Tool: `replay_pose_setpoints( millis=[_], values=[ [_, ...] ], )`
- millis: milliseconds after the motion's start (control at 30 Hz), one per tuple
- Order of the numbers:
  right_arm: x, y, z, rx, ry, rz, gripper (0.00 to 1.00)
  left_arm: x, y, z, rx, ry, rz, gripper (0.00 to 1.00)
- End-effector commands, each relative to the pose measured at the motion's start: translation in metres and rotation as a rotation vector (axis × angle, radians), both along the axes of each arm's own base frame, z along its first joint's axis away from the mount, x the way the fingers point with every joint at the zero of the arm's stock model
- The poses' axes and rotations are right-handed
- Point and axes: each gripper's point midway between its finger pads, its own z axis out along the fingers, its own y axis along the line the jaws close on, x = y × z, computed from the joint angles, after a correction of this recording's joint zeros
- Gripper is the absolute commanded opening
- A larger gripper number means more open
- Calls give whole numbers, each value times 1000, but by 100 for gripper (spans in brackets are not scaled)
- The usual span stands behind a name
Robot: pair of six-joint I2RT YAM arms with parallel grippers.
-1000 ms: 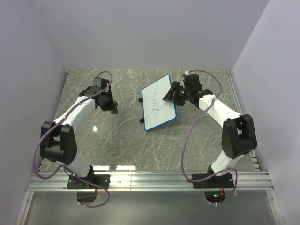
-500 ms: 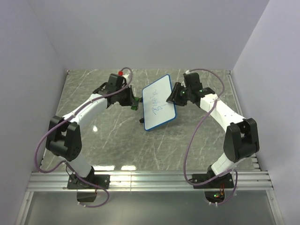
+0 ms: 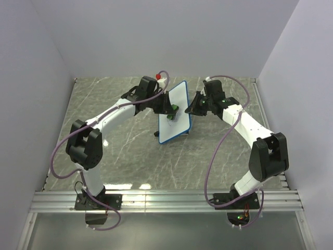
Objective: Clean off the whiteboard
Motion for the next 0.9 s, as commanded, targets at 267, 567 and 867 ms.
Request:
replay_pose_setpoints(
  millis=[267, 567, 867],
  values=[
    [-8, -5, -7, -34, 10, 13, 0, -15, -41, -16, -62, 53, -150, 0],
    [-7, -2, 3, -21, -17, 33, 0, -10, -23, -107, 128, 205, -67, 0],
    [-11, -2, 9, -18, -36, 53, 0, 1, 34, -170, 254, 326, 83, 0]
  ],
)
